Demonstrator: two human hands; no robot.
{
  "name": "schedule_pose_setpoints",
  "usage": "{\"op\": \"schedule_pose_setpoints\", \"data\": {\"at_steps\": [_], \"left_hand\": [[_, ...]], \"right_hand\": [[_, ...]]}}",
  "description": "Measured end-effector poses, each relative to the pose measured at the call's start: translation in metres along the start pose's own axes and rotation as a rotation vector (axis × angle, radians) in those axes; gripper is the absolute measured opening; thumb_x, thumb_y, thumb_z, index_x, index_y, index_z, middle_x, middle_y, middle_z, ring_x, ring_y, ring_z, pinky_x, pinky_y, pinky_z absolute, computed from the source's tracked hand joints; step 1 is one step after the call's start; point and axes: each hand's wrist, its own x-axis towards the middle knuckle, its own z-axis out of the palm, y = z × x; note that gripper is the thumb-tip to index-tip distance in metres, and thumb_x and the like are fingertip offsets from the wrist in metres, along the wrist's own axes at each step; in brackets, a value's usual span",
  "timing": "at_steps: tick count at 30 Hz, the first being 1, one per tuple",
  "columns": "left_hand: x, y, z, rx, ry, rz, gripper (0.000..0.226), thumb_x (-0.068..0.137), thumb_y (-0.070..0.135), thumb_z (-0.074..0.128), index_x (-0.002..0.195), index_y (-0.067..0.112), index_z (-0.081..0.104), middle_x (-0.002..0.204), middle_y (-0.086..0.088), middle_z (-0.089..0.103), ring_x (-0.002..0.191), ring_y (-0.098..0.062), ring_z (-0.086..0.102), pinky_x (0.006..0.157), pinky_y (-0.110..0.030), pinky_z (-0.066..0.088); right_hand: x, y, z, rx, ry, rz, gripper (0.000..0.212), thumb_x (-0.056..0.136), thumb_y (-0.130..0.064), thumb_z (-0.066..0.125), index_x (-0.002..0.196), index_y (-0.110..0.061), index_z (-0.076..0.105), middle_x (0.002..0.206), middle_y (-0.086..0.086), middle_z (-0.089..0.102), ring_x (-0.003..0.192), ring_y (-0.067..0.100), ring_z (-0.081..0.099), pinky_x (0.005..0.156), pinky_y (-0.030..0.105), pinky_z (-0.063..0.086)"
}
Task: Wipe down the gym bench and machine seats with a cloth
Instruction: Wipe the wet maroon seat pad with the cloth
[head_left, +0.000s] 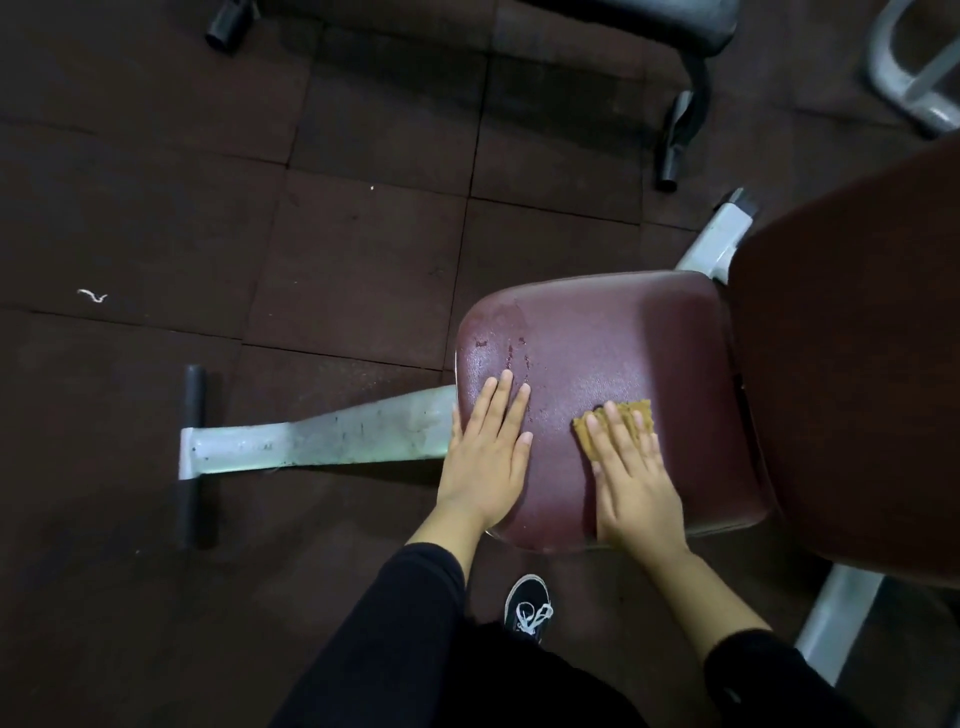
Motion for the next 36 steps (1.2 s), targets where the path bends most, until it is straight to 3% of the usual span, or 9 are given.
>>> {"op": "schedule_pose_setpoints", "data": {"at_steps": [5,13,17,20,23,27,36], "left_hand": [[0.0,0.003,0.0,-0.024,0.024,-0.017,0.058,0.094,0.045,-0.002,0.149,0.032,-0.014,0.155,0.015,-0.028,0.141,-0.003,-0.03,0.115,-0.038,-0.015],[-0.001,0.013,0.013,-0.07,0.215,-0.112,0.056,0.099,0.037,0.025,0.153,0.028,0.019,0.161,0.012,0.005,0.148,-0.005,-0.003,0.119,-0.044,0.003],[-0.005,0.032,0.023,-0.103,0.3,-0.289,0.059,0.097,0.036,0.028,0.154,0.03,0.014,0.162,0.01,0.002,0.148,-0.004,-0.004,0.12,-0.044,0.004],[-0.01,0.042,0.029,-0.197,0.383,-0.512,0.064,0.097,0.048,0.027,0.154,0.029,0.007,0.163,0.004,0.0,0.148,-0.01,-0.001,0.12,-0.037,-0.001],[-0.016,0.051,0.037,-0.322,0.416,-0.688,0.068,0.094,0.059,0.019,0.154,0.031,0.003,0.163,0.002,0.002,0.148,-0.015,0.009,0.121,-0.037,0.01],[-0.017,0.055,0.038,-0.385,0.43,-0.742,0.07,0.089,0.064,0.014,0.153,0.039,0.002,0.16,0.006,0.015,0.141,-0.014,0.021,0.104,-0.033,0.038],[-0.014,0.056,0.043,-0.309,0.497,-0.764,0.064,0.093,0.053,0.022,0.153,0.032,0.02,0.144,-0.001,0.041,0.124,-0.022,0.043,0.087,-0.038,0.049]], "right_hand": [[0.08,-0.011,-0.014,-0.047,-0.016,-0.053,0.052,0.097,-0.028,0.024,0.149,-0.022,0.023,0.158,0.002,0.014,0.146,0.026,0.005,0.119,0.04,0.004],[0.178,-0.033,-0.021,-0.067,-0.071,-0.32,0.051,0.096,-0.031,0.023,0.146,-0.021,0.032,0.154,0.007,0.027,0.144,0.029,0.017,0.118,0.04,0.008],[0.182,-0.027,-0.022,-0.063,-0.101,-0.416,0.052,0.097,-0.032,0.022,0.146,-0.02,0.032,0.154,0.007,0.027,0.143,0.03,0.017,0.118,0.042,0.01],[0.185,-0.019,-0.024,-0.029,-0.122,-0.484,0.05,0.097,-0.032,0.024,0.146,-0.023,0.032,0.154,0.006,0.026,0.144,0.03,0.017,0.119,0.042,0.012],[0.188,-0.013,-0.026,-0.036,-0.128,-0.559,0.05,0.097,-0.03,0.026,0.146,-0.023,0.032,0.154,0.007,0.027,0.143,0.031,0.018,0.118,0.043,0.013],[0.189,-0.012,-0.024,-0.039,-0.097,-0.567,0.05,0.097,-0.031,0.026,0.146,-0.027,0.031,0.153,0.004,0.029,0.143,0.029,0.02,0.118,0.043,0.015],[0.209,-0.061,-0.014,-0.075,-0.075,-0.608,0.044,0.096,-0.03,0.03,0.133,-0.019,0.05,0.14,0.006,0.046,0.132,0.032,0.035,0.11,0.043,0.029]]}}
